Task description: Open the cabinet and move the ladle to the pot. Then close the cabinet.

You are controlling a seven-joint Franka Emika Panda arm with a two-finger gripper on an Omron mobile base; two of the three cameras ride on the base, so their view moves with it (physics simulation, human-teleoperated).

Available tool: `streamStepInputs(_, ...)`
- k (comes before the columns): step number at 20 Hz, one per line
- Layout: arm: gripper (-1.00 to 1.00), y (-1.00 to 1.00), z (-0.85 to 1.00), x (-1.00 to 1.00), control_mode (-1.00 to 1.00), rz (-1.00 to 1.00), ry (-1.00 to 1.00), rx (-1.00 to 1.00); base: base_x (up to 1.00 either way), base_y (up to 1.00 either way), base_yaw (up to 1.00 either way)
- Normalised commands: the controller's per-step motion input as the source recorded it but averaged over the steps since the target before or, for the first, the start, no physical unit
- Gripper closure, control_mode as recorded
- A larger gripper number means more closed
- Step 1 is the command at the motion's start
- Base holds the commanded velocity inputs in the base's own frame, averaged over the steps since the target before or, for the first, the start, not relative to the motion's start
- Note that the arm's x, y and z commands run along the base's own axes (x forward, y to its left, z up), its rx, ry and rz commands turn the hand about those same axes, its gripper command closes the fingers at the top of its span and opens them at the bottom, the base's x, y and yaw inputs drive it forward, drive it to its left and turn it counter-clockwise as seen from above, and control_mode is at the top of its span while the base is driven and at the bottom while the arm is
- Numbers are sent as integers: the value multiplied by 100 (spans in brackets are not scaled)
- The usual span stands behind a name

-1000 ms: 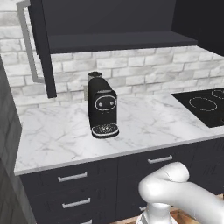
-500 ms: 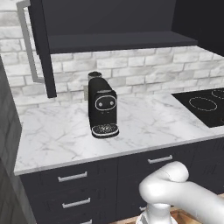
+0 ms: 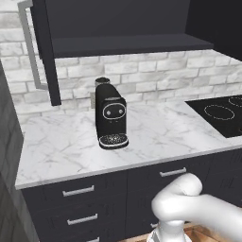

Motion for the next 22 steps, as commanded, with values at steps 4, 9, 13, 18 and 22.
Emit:
streamStepInputs(4,-100,-43,23,21,-100,2,0,-1,0,0,0)
streamStepInputs(9,-100,6,52,13,-100,12,-11,-10,0,0,0)
streamStepInputs(13,-100,48,53,3,-100,17,-11,-15,0,0,0)
streamStepInputs(18,-100,91,38,0,-100,16,-9,-22,0,0,0)
streamStepInputs(22,-100,100,35,0,-100,6,-6,-22,0,0,0)
